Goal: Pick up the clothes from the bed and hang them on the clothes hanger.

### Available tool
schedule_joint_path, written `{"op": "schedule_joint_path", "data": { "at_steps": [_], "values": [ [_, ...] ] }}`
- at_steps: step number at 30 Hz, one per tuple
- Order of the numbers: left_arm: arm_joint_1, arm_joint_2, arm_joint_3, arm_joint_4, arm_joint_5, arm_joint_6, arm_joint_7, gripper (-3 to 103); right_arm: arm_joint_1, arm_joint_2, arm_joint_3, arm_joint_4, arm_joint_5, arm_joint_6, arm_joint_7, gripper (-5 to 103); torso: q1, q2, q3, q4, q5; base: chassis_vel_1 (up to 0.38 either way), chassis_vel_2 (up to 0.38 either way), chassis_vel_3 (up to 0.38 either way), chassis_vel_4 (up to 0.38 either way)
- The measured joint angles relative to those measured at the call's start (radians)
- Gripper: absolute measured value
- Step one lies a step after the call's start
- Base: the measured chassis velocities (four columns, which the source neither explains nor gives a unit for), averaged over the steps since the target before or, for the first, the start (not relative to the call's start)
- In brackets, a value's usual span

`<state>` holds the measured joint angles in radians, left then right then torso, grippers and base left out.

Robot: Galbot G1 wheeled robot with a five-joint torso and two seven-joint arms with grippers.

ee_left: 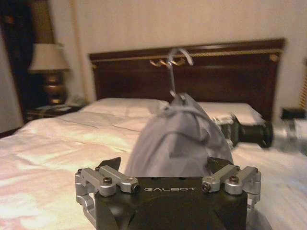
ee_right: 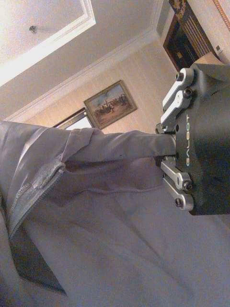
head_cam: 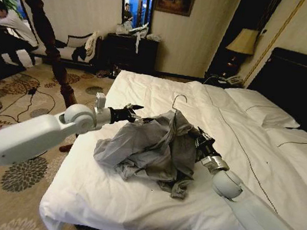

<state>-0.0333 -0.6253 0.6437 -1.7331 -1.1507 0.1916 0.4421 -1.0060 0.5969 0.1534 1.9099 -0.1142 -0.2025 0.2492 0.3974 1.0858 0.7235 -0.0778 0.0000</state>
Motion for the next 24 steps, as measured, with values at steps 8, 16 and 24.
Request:
{"op": "schedule_joint_path", "data": {
  "at_steps": [8,16,24],
  "values": [
    [-0.075,-0.031,0.094,0.051,-0.046,-0.012,0.09,100,-0.022,-0.012,0.022,0.008,-0.011,0.007,-0.001,15,0.0,0.0,0.0,-0.0004,0.0002,0.0,0.0,0.0,0.0],
    [-0.242,-0.125,0.268,0.218,0.036,-0.048,0.264,100,-0.005,-0.014,0.009,0.011,-0.022,0.016,-0.006,15,0.0,0.0,0.0,-0.0001,0.0,0.0,0.0,0.0,0.0],
    [-0.282,-0.187,0.314,0.27,0.056,-0.058,0.284,85,-0.012,-0.015,0.018,0.01,-0.05,0.028,-0.013,15,0.0,0.0,0.0,-0.0002,0.0002,0.0,0.0,0.0,0.0]
  ]
}}
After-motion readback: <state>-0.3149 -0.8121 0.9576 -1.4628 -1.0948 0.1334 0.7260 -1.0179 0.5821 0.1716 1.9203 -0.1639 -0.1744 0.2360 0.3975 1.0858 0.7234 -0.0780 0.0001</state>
